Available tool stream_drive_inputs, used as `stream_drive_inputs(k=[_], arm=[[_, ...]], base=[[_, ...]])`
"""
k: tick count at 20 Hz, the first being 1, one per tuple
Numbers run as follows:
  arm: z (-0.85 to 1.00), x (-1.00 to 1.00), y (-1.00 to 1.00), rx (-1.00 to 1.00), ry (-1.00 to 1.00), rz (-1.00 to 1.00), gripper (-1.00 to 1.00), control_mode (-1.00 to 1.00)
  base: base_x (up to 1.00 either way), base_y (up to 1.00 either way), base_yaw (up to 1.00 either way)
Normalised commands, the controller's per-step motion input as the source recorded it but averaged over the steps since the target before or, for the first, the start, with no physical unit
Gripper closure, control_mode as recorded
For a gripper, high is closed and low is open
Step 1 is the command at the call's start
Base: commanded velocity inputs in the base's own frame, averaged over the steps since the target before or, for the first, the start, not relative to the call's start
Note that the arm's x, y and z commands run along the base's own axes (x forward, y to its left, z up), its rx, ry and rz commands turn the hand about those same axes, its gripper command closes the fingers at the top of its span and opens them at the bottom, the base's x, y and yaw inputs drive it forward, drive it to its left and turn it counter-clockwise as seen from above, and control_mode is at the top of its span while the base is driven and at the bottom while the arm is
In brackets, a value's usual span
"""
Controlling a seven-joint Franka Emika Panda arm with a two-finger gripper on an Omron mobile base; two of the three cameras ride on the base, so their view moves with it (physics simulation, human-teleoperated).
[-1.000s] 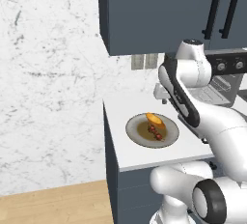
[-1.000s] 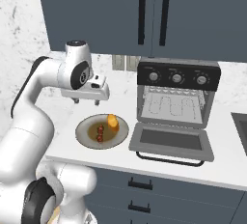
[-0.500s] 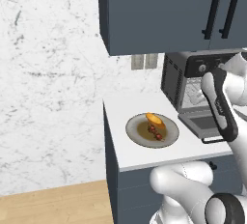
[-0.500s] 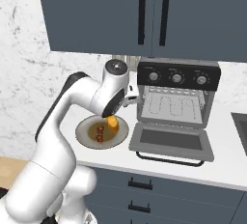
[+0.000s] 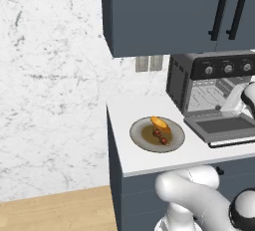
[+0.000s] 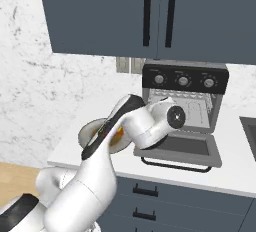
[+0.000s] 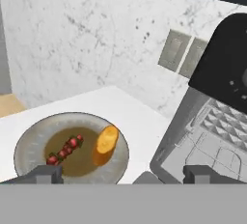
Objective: Pick up the kebab skewer and baguette bread, and place them inside the toaster oven. Close the toaster oven door and start by setting the timer.
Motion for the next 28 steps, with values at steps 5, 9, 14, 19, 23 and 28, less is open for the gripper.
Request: stream_drive_inputs(k=[5,9,14,19,23,28], arm=[[-0.04,0.81,-0.36,0.00,-0.18,0.20,-1.00,-1.00],[-0.24,0.67,-0.23,0.00,-0.10,0.14,-1.00,-1.00],[-0.27,0.31,-0.27,0.00,-0.06,0.03,-1.00,-1.00],[-0.27,0.66,-0.08,-0.03,-0.01,0.00,-1.00,-1.00],[-0.46,0.55,-0.04,-0.07,-0.03,0.00,-1.00,-1.00],[-0.32,0.35,-0.25,-0.08,-0.04,-0.02,-1.00,-1.00]], base=[[0.00,0.00,0.00],[0.00,0.00,0.00],[0.00,0.00,0.00],[0.00,0.00,0.00],[0.00,0.00,0.00],[0.00,0.00,0.00]])
